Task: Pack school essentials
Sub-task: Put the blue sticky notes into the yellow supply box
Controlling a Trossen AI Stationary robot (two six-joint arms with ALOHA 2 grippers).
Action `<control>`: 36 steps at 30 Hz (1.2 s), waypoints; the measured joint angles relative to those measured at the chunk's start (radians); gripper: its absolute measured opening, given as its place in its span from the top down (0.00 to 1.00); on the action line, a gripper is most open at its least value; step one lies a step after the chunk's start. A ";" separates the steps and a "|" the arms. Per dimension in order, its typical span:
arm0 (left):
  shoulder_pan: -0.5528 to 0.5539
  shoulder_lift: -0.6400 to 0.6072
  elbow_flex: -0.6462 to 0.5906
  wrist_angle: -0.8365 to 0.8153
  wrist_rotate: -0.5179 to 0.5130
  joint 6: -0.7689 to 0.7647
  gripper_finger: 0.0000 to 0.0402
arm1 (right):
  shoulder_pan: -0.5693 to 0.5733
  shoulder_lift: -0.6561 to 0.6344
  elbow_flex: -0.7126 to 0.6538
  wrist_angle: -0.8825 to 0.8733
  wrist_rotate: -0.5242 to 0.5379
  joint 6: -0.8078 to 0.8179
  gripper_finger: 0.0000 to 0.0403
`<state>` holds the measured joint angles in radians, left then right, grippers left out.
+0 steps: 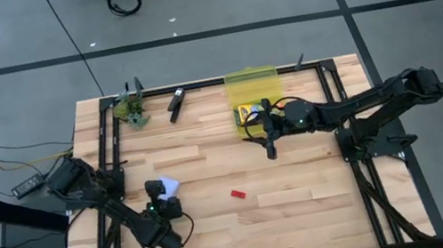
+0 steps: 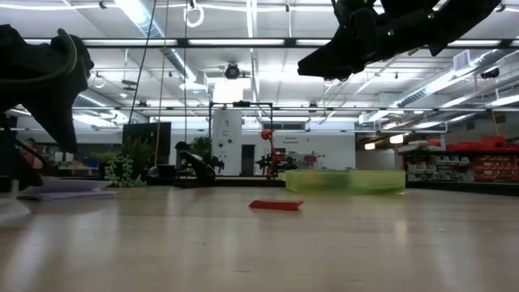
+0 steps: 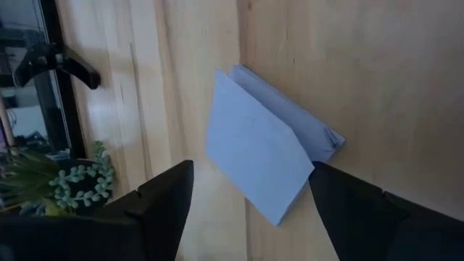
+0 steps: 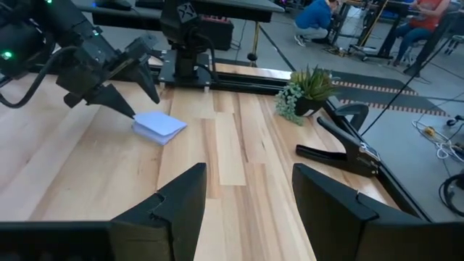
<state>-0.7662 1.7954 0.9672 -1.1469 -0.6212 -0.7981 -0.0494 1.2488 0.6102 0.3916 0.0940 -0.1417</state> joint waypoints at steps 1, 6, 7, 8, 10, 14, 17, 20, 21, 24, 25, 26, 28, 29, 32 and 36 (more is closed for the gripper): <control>0.000 0.000 0.000 0.000 0.000 -0.003 0.31 | 0.000 0.000 0.000 0.000 0.000 0.000 0.47; 0.000 0.000 0.000 0.001 -0.002 -0.032 0.34 | 0.000 0.000 0.000 0.000 -0.004 0.001 0.47; 0.000 -0.001 -0.003 0.004 -0.004 -0.036 0.34 | 0.000 0.000 0.000 0.000 -0.006 0.003 0.47; 0.002 -0.002 -0.008 0.005 -0.005 -0.045 0.35 | 0.000 0.000 0.000 0.000 -0.009 0.003 0.47; 0.006 -0.002 -0.019 0.006 -0.004 -0.071 0.36 | 0.000 0.000 0.000 0.000 -0.013 0.004 0.47; 0.006 -0.002 -0.027 0.008 -0.004 -0.114 0.40 | 0.000 0.000 0.000 0.000 -0.013 0.004 0.47; 0.006 -0.002 -0.027 0.019 -0.005 -0.115 0.44 | 0.000 0.000 0.000 0.000 -0.014 0.004 0.47; 0.006 -0.002 -0.027 0.032 -0.007 -0.116 0.49 | 0.000 0.000 0.000 0.000 -0.014 0.004 0.47; 0.006 -0.002 -0.027 0.037 -0.011 -0.116 0.51 | 0.000 0.000 0.000 0.000 -0.014 0.004 0.47; 0.006 -0.002 -0.027 0.052 -0.029 -0.116 0.57 | 0.000 0.000 0.000 0.000 -0.014 0.003 0.47; 0.006 -0.002 -0.027 0.054 -0.034 -0.116 0.59 | 0.000 0.000 0.000 0.000 -0.014 0.003 0.47; 0.006 -0.002 -0.026 0.054 -0.036 -0.116 0.61 | 0.000 0.000 0.000 0.000 -0.014 0.003 0.47; 0.006 -0.002 -0.027 0.054 -0.038 -0.116 0.64 | 0.000 0.000 0.000 0.000 -0.014 0.003 0.47; 0.007 -0.002 -0.027 0.055 -0.038 -0.116 0.66 | 0.000 0.000 0.000 0.000 -0.014 0.003 0.47; 0.014 -0.002 -0.026 0.056 -0.038 -0.117 0.71 | 0.000 0.000 0.000 0.000 -0.024 0.004 0.47; 0.027 -0.002 -0.026 0.059 -0.040 -0.129 0.75 | 0.000 0.000 0.000 0.000 -0.029 0.011 0.47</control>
<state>-0.7392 1.7935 0.9409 -1.0883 -0.6613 -0.9276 -0.0494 1.2488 0.6102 0.3916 0.0650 -0.1310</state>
